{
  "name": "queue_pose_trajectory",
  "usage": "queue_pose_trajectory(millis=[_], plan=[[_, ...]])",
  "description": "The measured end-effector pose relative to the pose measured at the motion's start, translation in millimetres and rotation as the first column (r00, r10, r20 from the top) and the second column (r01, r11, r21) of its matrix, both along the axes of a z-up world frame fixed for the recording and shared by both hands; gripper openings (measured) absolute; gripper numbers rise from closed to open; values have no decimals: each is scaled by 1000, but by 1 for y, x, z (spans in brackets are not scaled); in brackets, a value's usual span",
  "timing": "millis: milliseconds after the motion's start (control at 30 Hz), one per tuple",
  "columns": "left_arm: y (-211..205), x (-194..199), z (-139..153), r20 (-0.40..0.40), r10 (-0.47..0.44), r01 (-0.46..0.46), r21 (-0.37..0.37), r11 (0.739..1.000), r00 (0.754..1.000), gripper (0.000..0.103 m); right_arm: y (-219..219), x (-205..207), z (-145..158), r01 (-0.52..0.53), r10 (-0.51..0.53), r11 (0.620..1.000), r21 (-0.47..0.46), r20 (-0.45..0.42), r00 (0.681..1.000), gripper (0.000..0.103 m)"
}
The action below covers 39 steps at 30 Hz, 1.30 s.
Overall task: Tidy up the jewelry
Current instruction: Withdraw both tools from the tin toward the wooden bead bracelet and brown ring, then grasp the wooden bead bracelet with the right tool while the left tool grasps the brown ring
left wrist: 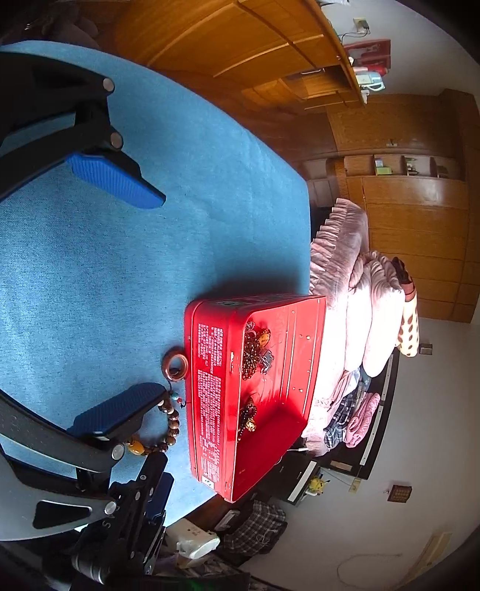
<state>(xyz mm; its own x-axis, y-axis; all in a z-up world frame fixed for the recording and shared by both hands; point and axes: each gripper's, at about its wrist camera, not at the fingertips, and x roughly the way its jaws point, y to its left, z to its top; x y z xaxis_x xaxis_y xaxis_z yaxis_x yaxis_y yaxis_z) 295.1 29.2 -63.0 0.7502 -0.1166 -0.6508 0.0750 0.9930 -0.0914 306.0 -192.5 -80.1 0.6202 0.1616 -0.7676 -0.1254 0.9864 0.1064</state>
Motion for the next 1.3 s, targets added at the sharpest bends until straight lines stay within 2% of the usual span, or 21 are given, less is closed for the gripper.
queue_pose_trajectory(millis=[167, 600, 800, 900, 933, 1067, 1300], plan=[[2, 4, -5, -8, 11, -11, 22, 1000, 1000, 93, 1, 7, -8, 4, -4, 1000, 4, -22, 1000, 38], [11, 10, -14, -24, 28, -28, 25, 999, 999, 93, 12, 20, -12, -32, 32, 999, 18, -36, 999, 38], [14, 11, -17, -30, 28, -27, 22, 999, 999, 93, 23, 23, -14, -44, 43, 999, -28, -29, 999, 29], [14, 11, -17, -33, 25, -24, 19, 1000, 999, 93, 24, 25, -15, -45, 44, 998, -39, -25, 999, 19], [14, 11, -17, -34, 24, -23, 18, 1000, 999, 93, 24, 25, -15, -48, 47, 998, -38, -24, 999, 12], [11, 11, -19, -50, 17, -16, 12, 1000, 999, 93, 20, 22, -13, -72, 71, 997, -36, -24, 997, 10], [-11, 18, -21, -71, -33, 34, 13, 999, 997, 93, 2, 3, 3, -49, 49, 998, -42, 16, 999, 10]])
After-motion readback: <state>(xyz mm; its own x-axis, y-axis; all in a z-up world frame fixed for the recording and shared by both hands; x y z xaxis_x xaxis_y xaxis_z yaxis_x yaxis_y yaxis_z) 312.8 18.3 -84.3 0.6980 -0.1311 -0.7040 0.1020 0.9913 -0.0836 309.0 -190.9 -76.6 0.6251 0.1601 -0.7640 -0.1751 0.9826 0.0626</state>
